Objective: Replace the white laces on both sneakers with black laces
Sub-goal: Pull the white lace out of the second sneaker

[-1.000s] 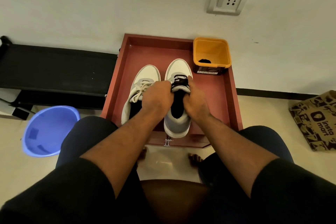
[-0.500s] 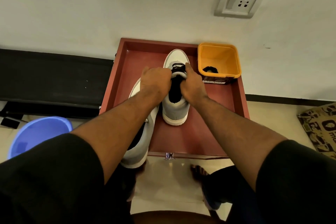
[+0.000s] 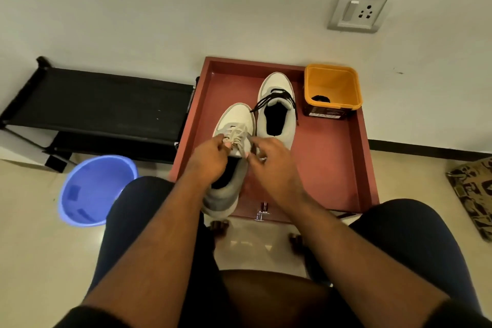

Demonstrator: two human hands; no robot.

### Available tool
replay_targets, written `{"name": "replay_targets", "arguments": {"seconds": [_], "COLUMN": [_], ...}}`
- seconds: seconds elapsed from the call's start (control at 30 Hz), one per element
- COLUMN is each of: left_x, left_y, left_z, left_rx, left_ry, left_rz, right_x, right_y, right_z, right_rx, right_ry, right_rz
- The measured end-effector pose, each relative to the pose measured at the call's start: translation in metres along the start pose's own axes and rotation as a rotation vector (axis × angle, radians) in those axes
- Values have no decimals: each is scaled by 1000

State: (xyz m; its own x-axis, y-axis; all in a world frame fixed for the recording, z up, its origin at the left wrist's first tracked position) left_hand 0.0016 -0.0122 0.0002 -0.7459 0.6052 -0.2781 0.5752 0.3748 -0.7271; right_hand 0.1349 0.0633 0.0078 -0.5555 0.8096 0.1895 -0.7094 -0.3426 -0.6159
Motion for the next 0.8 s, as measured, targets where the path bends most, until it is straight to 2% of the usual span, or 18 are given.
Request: {"name": "replay_targets", "arguments": {"seconds": [0.07,0.17,0.3,0.37,0.47,0.53,0.63,0.8], "left_x": [-18,-39,-71,-83,-93,-96,-96,-93], "left_y": [-1,1,8,9,8,5,0,2], "left_z": [0,1,5,7,8,7,7,6], "left_rx": [-49,-46,-121,-186,-141,-103,-81,-8], "left_ry": [8,-13,-14,-29,4,33,87,151], "left_rz": [-20,-3,48,98,128,83,8,-3], "right_x": [-12,-28,-57,-61,-61,-58,-49,-30], "right_y": [13,9,-13,-19,-21,-22,-20,-13], "right_z": [-1,-7,-19,-28,-27,-17,-4,-5], "right_rx": [27,101,44,59,59,52,-50,-195], "right_ry": [88,133,101,180,259,160,-111,-274], "right_rz": [87,86,128,162,207,160,136,446]}}
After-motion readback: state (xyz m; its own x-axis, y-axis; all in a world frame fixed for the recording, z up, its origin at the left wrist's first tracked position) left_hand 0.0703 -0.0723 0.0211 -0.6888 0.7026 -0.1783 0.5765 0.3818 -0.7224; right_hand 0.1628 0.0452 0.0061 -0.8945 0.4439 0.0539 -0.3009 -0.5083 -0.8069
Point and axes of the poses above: each hand's wrist, its own x-axis towards the middle knuckle, its own y-axis out of the palm, z = x × y, the point moved 3 cm from there along x, towards the middle knuckle, and after that the axes turned 11 degrees about -z, right-handed, at the moved point
